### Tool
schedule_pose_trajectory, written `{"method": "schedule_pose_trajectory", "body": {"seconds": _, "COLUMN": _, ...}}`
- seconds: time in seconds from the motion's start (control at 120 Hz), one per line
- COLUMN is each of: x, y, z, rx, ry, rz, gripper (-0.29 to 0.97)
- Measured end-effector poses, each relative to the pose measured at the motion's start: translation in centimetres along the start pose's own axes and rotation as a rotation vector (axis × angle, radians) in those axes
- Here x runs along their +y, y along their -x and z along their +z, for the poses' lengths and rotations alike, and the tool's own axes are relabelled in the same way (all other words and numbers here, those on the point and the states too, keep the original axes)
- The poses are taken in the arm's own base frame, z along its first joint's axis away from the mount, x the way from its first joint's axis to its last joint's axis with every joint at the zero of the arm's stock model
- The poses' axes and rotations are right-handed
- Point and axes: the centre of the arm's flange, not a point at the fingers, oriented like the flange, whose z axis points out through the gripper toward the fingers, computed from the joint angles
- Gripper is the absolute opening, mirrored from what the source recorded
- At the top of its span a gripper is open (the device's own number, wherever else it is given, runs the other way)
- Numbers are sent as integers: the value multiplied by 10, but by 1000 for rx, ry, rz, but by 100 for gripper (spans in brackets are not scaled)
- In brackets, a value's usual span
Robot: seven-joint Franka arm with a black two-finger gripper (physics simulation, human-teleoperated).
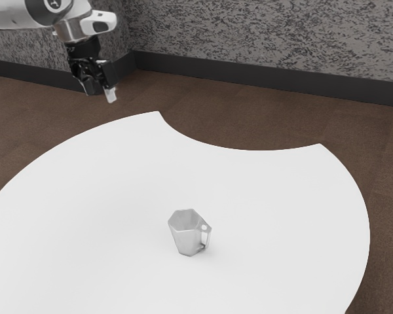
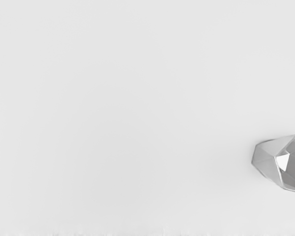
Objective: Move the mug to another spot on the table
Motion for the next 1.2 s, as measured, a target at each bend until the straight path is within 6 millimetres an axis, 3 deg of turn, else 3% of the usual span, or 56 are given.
{"method": "schedule_pose_trajectory", "body": {"seconds": 0.108, "x": 5, "y": 8, "z": -1, "rx": -11, "ry": -1, "rz": -18, "gripper": 66}}
{"method": "schedule_pose_trajectory", "body": {"seconds": 0.208, "x": 41, "y": 22, "z": 10, "rx": -28, "ry": -4, "rz": 15, "gripper": 66}}
{"method": "schedule_pose_trajectory", "body": {"seconds": 0.3, "x": 78, "y": 31, "z": 35, "rx": -43, "ry": -5, "rz": 60, "gripper": 66}}
{"method": "schedule_pose_trajectory", "body": {"seconds": 0.45, "x": 136, "y": 26, "z": 84, "rx": -56, "ry": 0, "rz": 146, "gripper": 66}}
{"method": "schedule_pose_trajectory", "body": {"seconds": 0.767, "x": 242, "y": 5, "z": 149, "rx": -51, "ry": -48, "rz": 344, "gripper": 66}}
{"method": "schedule_pose_trajectory", "body": {"seconds": 0.925, "x": 275, "y": -7, "z": 186, "rx": -36, "ry": -73, "rz": 482, "gripper": 66}}
{"method": "schedule_pose_trajectory", "body": {"seconds": 1.083, "x": 324, "y": -3, "z": 223, "rx": -55, "ry": -97, "rz": 684, "gripper": 66}}
{"method": "schedule_pose_trajectory", "body": {"seconds": 1.2, "x": 339, "y": -6, "z": 254, "rx": -68, "ry": -104, "rz": 790, "gripper": 66}}
